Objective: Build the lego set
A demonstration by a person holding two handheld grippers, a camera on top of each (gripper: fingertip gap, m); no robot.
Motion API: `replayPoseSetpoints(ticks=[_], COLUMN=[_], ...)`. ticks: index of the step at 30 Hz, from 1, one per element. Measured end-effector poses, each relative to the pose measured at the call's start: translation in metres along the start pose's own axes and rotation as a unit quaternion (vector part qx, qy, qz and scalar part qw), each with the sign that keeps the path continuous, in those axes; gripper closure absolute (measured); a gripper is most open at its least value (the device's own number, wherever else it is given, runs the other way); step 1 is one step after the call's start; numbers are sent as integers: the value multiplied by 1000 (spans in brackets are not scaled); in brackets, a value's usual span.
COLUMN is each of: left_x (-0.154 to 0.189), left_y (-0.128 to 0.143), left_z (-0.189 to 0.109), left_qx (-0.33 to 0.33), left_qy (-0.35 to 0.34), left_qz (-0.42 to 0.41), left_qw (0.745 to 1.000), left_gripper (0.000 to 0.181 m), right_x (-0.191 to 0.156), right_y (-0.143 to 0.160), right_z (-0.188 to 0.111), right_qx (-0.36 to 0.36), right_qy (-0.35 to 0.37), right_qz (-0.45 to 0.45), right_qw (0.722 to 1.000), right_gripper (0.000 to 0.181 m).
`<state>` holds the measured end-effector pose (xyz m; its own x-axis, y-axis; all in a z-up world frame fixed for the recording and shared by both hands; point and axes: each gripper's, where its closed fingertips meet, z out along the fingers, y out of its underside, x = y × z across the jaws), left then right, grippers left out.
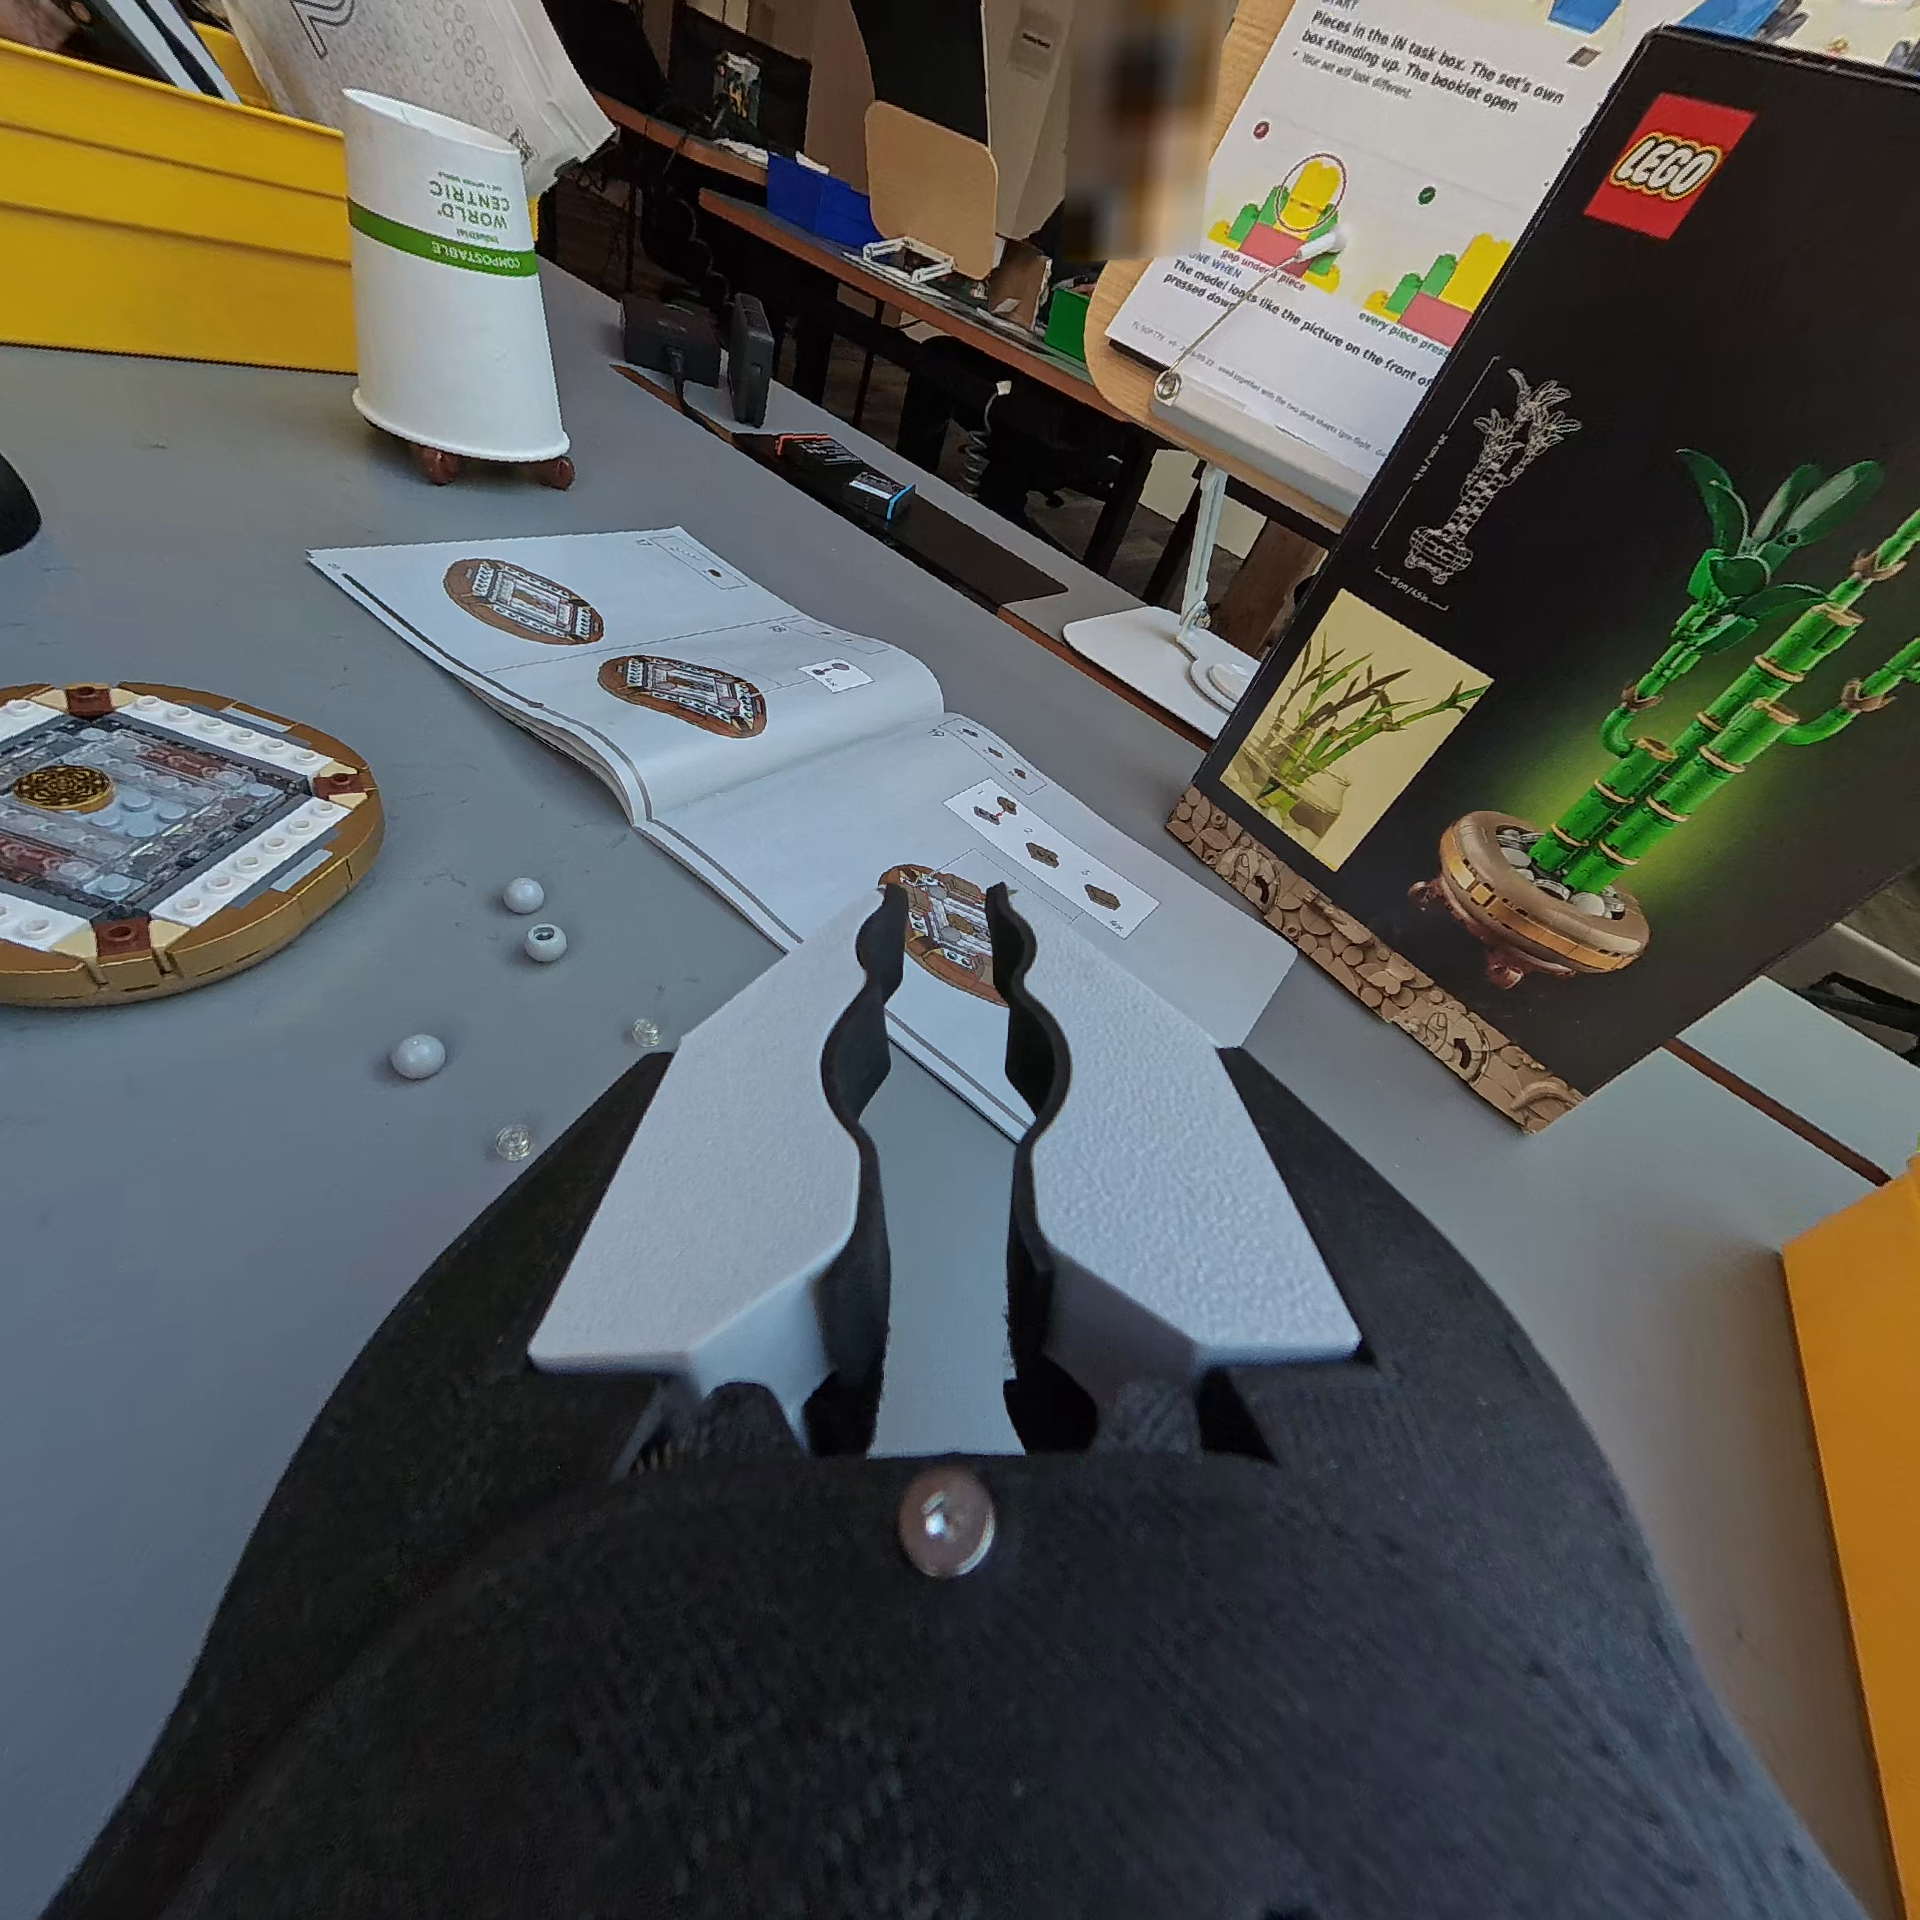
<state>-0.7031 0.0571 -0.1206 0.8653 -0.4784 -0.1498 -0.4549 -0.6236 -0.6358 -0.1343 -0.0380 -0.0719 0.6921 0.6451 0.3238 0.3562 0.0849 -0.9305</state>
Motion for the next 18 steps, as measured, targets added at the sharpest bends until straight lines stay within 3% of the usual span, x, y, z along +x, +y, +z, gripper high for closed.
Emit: replayPoseSetpoints(ticks=[4,8,12,18], left_x=[14,62,115,166], left_y=[-58,-118,-152,-192], left_z=[-65,-127,-141,-139], left_qx=[105,174,172,192], left_qy=[-93,-209,-245,-280], left_qz=[36,98,112,120], left_qw=[989,957,948,933], left_gripper=[175,175,175,176], right_x=[-1,-2,-3,-5], right_y=[0,0,0,-2], right_z=[0,1,1,-1], right_qx=[0,-3,-3,7], right_qy=[-2,-6,-10,-15], right_qz=[0,-4,-3,-6], right_qw=[1000,1000,1000,1000], right_gripper=[167,167,167,167])
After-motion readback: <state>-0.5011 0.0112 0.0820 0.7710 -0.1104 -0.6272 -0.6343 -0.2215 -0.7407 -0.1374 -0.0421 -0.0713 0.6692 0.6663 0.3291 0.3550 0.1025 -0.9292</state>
